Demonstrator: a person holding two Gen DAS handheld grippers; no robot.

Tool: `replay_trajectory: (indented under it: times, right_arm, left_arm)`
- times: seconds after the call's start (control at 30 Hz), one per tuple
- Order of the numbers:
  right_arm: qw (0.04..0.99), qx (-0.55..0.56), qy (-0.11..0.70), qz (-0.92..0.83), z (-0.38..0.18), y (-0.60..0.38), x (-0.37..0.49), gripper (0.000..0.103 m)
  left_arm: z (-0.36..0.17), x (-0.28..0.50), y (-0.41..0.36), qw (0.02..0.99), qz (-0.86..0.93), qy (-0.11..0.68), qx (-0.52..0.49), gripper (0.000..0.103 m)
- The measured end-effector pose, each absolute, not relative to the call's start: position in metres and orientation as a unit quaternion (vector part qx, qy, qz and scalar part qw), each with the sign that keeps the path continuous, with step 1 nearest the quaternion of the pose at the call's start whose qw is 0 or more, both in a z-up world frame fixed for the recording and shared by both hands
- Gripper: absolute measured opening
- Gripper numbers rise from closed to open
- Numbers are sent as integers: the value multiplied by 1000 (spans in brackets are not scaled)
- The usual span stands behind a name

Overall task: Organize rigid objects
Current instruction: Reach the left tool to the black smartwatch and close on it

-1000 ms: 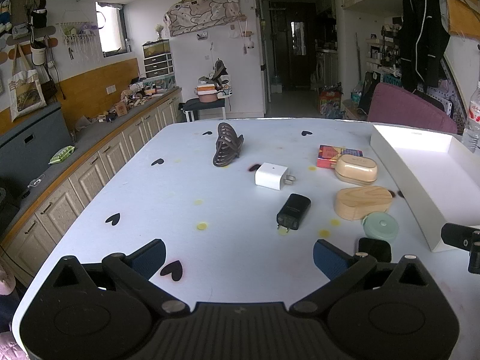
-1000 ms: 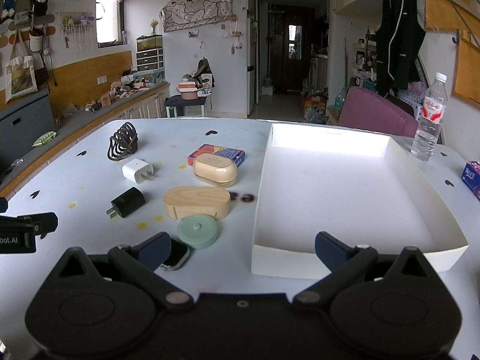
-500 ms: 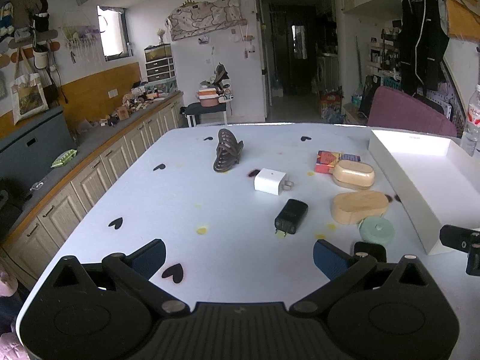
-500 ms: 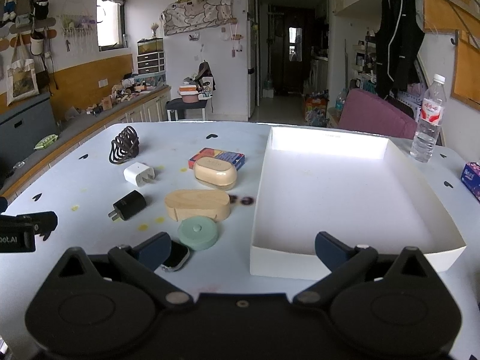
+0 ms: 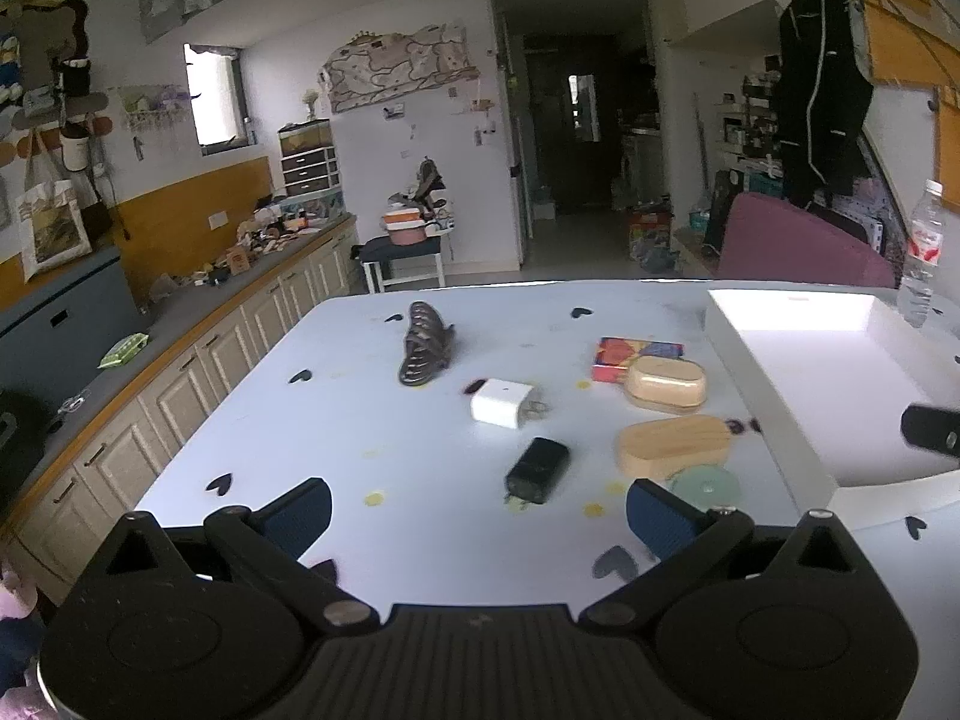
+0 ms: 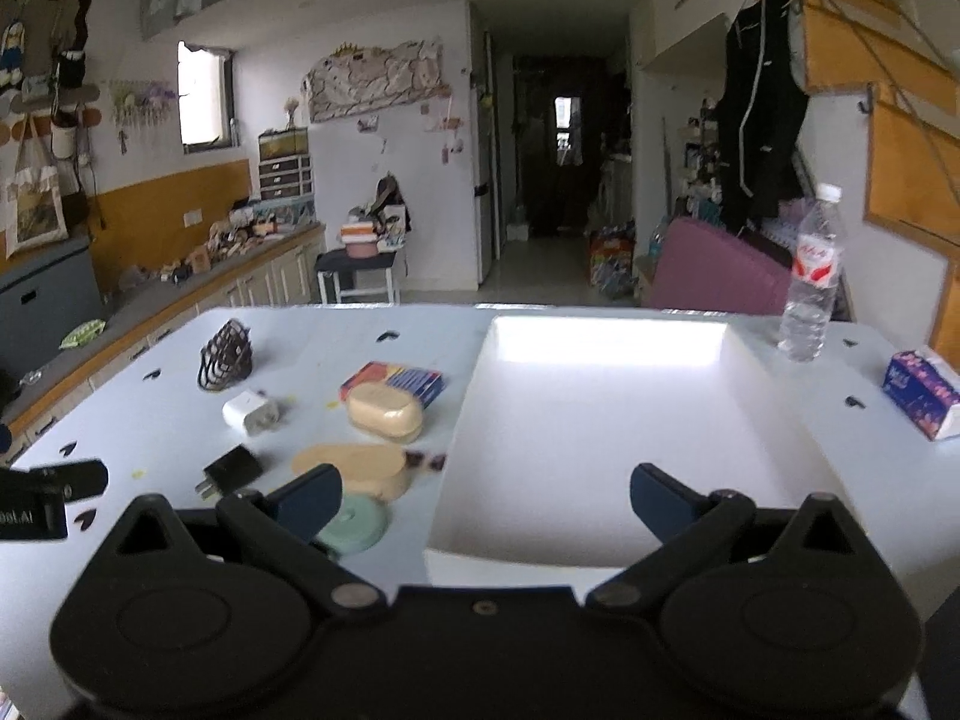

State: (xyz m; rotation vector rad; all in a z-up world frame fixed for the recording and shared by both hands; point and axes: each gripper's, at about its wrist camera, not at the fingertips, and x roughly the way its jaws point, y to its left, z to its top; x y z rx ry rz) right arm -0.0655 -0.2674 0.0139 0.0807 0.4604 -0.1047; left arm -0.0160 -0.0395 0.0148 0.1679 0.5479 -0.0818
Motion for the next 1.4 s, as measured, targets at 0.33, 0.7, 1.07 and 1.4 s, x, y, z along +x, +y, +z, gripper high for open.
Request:
replay_trajectory:
  times: [0.33, 0.7, 1.07, 1.4]
  right_arm:
    - [974, 9, 214, -69, 39, -321, -70, 103]
    - [965, -3, 245, -93, 55, -411, -41, 94]
    - [933, 54, 352, -46, 18, -483, 36, 32]
    - [916, 51, 392, -73, -25, -511, 76, 17]
  left_arm:
    - [-1, -9, -69, 952, -53, 291, 76, 103]
    - [-33, 9, -100, 939, -67, 332, 61, 103]
    - [-53, 21, -126, 927, -60, 363, 74, 103]
    - [-63, 27, -132, 919, -68, 381, 72, 103]
